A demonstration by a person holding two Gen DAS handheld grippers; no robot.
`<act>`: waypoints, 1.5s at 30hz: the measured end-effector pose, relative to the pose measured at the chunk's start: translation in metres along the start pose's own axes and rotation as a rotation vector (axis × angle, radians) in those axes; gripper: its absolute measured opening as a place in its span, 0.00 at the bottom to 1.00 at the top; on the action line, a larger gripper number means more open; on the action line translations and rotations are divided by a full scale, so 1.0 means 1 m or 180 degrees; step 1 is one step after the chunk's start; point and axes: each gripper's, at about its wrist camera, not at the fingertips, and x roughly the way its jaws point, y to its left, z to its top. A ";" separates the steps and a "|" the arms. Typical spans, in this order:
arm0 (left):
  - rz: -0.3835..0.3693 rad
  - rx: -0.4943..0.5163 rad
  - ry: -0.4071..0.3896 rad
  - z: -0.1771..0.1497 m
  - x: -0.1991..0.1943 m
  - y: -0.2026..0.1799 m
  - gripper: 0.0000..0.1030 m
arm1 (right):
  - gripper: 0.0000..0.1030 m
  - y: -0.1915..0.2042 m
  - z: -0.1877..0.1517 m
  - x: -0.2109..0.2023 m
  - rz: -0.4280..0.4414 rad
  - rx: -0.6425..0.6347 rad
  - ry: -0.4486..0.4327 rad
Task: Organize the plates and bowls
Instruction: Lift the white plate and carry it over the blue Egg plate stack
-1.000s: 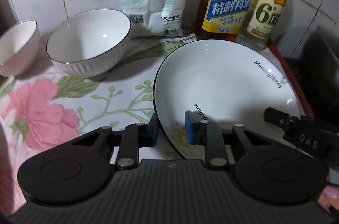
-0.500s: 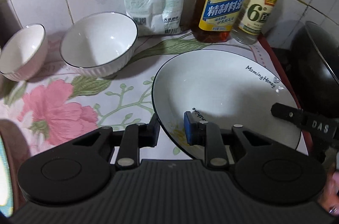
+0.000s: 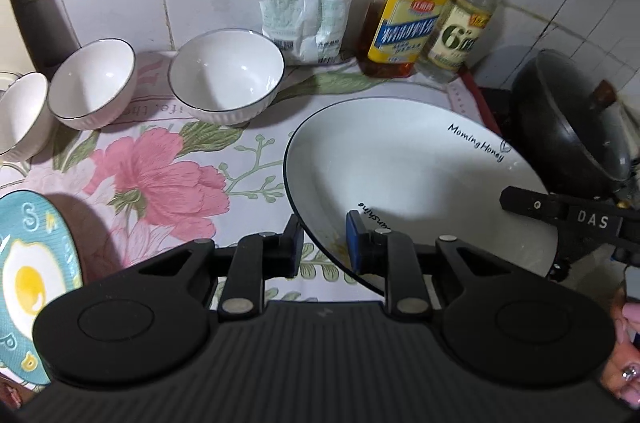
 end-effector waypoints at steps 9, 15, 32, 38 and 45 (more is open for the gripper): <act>-0.0064 -0.0133 -0.0116 -0.016 -0.052 0.019 0.19 | 0.19 0.035 -0.010 -0.045 0.0063 -0.0250 -0.0066; 0.0000 -0.0262 -0.0231 -0.030 -0.082 0.041 0.19 | 0.20 0.067 -0.022 -0.065 0.0126 -0.0484 -0.0136; 0.0166 -0.0569 -0.0403 -0.068 -0.152 0.111 0.19 | 0.20 0.156 -0.057 -0.093 0.0326 -0.0849 -0.0084; 0.0267 -0.0724 -0.0410 -0.076 -0.162 0.140 0.19 | 0.20 0.187 -0.068 -0.086 0.0392 -0.1055 -0.0052; 0.0352 -0.0827 -0.0375 -0.085 -0.167 0.179 0.19 | 0.20 0.218 -0.081 -0.067 0.0496 -0.1138 0.0053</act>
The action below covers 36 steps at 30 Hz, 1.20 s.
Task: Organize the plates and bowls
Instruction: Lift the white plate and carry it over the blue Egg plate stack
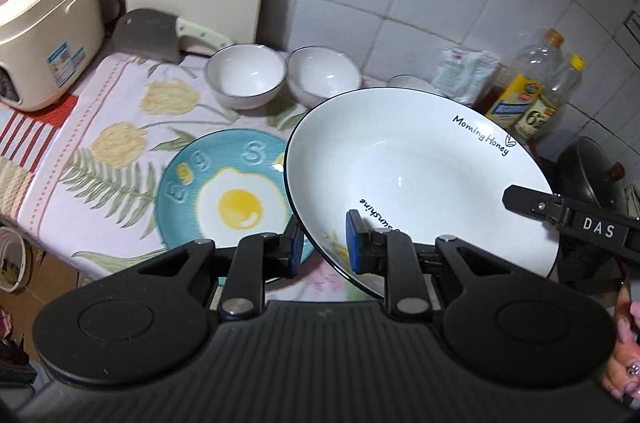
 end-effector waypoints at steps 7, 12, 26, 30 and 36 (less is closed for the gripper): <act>0.0069 -0.0049 0.0189 0.004 0.009 0.040 0.19 | 0.21 0.028 -0.010 0.029 0.0084 0.0008 0.0240; 0.0059 -0.0029 0.0358 0.005 0.021 0.069 0.19 | 0.21 0.044 -0.016 0.050 0.0107 0.0112 0.0349; 0.0086 -0.0285 0.0787 0.009 0.079 0.132 0.19 | 0.21 0.071 -0.030 0.118 0.0122 0.0258 0.0619; 0.0066 -0.0277 0.0873 0.008 0.091 0.139 0.19 | 0.21 0.071 -0.035 0.131 0.0111 0.0346 0.0664; -0.0013 -0.0421 0.1065 0.008 0.103 0.155 0.19 | 0.21 0.072 -0.042 0.143 0.0093 0.0388 0.0707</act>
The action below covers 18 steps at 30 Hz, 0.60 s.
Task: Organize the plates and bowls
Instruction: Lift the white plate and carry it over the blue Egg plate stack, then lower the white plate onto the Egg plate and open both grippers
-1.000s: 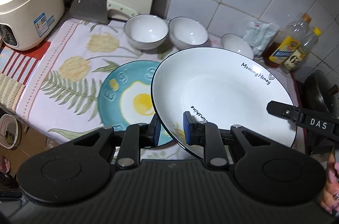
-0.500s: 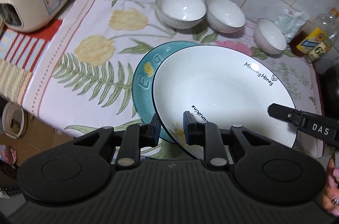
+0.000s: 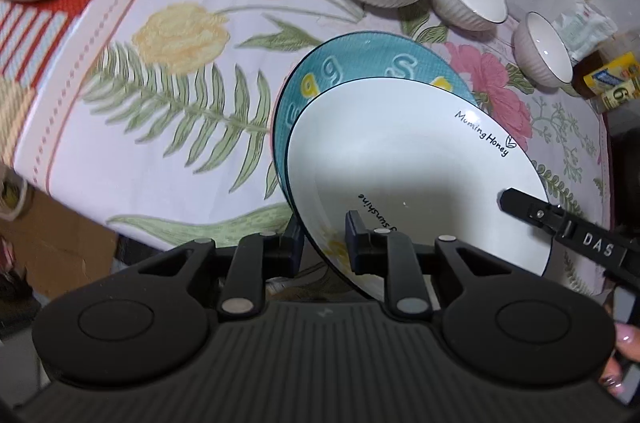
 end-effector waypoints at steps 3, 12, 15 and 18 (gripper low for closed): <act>-0.0008 0.0035 0.0028 0.003 0.004 0.002 0.19 | 0.21 0.002 0.000 0.004 -0.0028 -0.0037 -0.0001; 0.0033 0.0223 0.0073 0.013 0.008 0.001 0.19 | 0.21 0.006 -0.003 0.012 -0.0142 -0.0100 -0.0018; 0.0022 0.0229 0.0156 0.013 0.012 0.003 0.19 | 0.22 0.008 -0.005 0.017 -0.0205 -0.0141 0.0012; 0.0033 0.0266 0.0191 0.012 0.015 0.003 0.19 | 0.24 0.013 -0.009 0.022 -0.0293 -0.0237 0.0021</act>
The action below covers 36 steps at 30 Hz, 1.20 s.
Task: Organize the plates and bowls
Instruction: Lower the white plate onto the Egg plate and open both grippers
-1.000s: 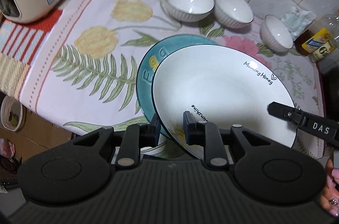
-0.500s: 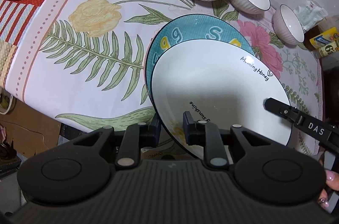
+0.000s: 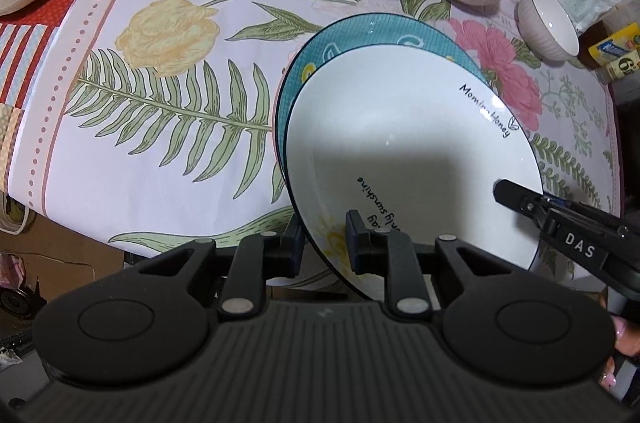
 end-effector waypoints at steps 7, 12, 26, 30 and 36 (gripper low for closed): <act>0.0012 0.0055 0.0073 0.002 0.006 0.001 0.19 | 0.32 0.002 -0.002 0.011 -0.0050 0.0015 0.0041; -0.0013 0.0050 0.0090 0.003 0.008 0.004 0.19 | 0.36 0.012 0.000 0.017 -0.0154 -0.0226 -0.0026; 0.0116 0.0168 -0.0006 0.007 0.015 0.001 0.20 | 0.42 0.030 0.003 0.027 -0.0409 -0.0593 -0.0063; 0.0156 0.0198 -0.0025 0.009 0.018 0.001 0.20 | 0.45 0.035 0.005 0.031 -0.0492 -0.0713 -0.0066; 0.0262 0.0306 -0.0031 0.008 0.016 -0.005 0.23 | 0.48 0.030 0.009 0.034 -0.0481 -0.0633 -0.0061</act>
